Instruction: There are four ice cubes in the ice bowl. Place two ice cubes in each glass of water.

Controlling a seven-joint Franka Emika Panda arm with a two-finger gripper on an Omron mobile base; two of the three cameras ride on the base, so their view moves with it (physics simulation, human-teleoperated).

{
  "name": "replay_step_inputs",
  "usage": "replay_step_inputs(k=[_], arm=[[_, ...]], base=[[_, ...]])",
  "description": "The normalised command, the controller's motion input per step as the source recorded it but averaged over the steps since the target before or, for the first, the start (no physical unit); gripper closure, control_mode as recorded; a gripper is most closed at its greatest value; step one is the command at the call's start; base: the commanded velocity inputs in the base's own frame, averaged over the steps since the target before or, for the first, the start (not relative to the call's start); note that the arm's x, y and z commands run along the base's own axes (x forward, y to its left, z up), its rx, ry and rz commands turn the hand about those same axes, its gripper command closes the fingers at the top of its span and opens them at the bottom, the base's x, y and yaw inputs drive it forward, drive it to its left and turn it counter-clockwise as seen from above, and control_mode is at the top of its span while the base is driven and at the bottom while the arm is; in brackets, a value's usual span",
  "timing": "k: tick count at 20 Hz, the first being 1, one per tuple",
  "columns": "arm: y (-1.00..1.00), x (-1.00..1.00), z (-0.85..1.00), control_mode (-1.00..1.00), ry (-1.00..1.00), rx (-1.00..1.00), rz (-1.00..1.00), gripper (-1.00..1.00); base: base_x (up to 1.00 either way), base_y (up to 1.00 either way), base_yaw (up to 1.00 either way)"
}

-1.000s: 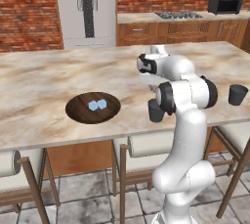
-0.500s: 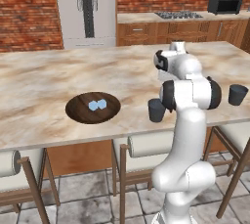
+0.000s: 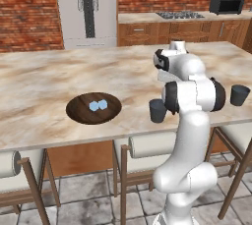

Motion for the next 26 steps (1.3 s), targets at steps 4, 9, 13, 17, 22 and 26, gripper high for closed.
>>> replay_step_inputs(k=[4, 9, 13, 17, 22, 26], arm=[[0.45, -0.45, -0.01, -1.00, -0.02, 0.00, -0.07, 1.00], [0.31, -0.33, -0.04, -1.00, 0.00, 0.01, -0.07, 1.00], [0.23, 0.00, -0.02, -1.00, -0.03, 0.02, -0.06, 1.00], [0.17, 0.00, 0.00, -1.00, -0.06, 0.01, -0.04, 1.00], [0.11, -0.15, -0.07, -1.00, -0.01, 0.02, -0.04, 1.00], [0.00, -0.01, -0.21, -1.00, 0.00, 0.02, -0.03, 1.00]], base=[[0.00, 0.00, 0.00], [0.00, 0.00, 0.00], [0.00, 0.00, 0.00], [0.00, 0.00, 0.00], [0.00, 0.00, 0.00], [0.00, 0.00, 0.00]])
